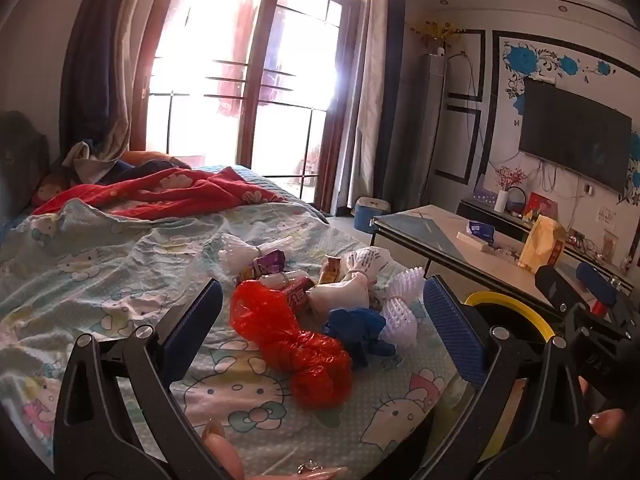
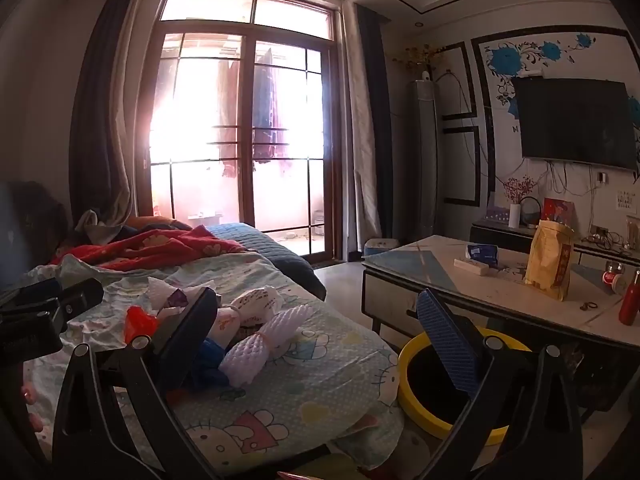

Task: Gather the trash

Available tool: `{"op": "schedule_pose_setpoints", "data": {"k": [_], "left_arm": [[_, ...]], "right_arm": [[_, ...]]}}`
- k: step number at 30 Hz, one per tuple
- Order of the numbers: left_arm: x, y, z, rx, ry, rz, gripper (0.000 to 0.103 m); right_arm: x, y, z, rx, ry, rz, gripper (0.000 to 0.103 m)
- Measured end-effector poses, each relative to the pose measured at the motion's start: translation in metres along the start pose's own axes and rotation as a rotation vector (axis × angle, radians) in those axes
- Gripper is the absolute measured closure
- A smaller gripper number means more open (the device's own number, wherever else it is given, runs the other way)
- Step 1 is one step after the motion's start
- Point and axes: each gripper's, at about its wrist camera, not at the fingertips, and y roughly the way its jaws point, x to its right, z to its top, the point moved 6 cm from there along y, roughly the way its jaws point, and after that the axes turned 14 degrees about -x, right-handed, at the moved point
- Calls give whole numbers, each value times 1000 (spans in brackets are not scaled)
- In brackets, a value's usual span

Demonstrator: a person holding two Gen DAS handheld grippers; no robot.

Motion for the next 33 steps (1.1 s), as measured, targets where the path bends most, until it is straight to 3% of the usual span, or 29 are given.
{"op": "schedule_pose_setpoints", "data": {"k": [33], "left_arm": [[6,-8,4,19,5,2,11]], "right_arm": [[0,-1,0,-8,-2,0,6]]}}
